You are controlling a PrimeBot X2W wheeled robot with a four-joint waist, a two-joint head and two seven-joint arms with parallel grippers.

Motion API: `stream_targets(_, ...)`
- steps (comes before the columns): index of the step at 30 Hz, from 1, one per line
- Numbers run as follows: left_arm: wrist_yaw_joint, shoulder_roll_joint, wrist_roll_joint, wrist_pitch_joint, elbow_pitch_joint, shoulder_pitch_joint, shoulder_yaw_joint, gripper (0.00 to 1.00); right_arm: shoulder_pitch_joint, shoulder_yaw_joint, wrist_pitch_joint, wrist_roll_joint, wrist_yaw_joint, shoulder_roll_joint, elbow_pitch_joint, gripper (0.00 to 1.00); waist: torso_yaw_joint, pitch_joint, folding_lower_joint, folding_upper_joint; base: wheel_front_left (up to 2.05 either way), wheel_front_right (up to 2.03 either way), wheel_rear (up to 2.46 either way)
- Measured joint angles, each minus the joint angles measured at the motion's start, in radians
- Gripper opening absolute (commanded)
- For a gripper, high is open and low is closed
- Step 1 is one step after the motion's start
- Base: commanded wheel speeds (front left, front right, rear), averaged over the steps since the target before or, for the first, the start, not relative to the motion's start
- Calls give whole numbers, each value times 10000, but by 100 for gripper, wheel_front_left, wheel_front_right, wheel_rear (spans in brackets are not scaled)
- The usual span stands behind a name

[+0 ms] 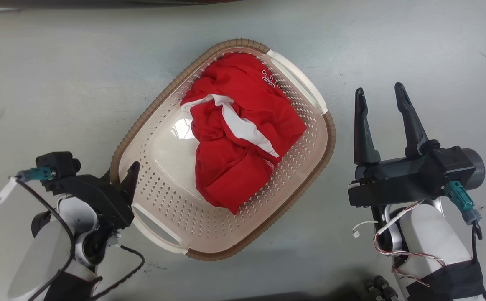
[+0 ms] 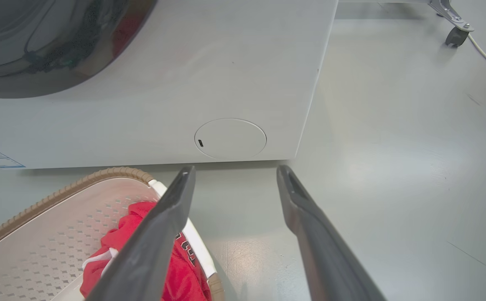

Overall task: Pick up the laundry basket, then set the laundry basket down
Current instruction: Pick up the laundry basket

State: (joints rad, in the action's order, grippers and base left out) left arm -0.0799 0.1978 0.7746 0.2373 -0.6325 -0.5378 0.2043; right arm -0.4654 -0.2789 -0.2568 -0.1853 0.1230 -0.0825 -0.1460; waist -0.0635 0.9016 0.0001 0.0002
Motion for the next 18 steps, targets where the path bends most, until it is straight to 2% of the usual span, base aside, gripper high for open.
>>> stream_targets(1,0,-35,151,35,-79,-82,-33,86,-7,-6,0,0,0,4,-27,100,-15,9,0,0,0,0,0)
stream_targets(2,0,-56,221,75,-132,-152,-42,34,-9,-8,0,-2,0,10,-54,100,-30,17,0,0,0,0,0)
stream_targets(3,-2,-79,222,75,-180,-202,-44,0,-13,-8,0,-2,0,13,-81,100,-46,23,0,0,0,0,0)
stream_targets(18,-10,-100,104,58,-989,-692,111,0,-163,82,0,-38,-13,58,-309,100,-114,-54,-2,-1,0,0,0)
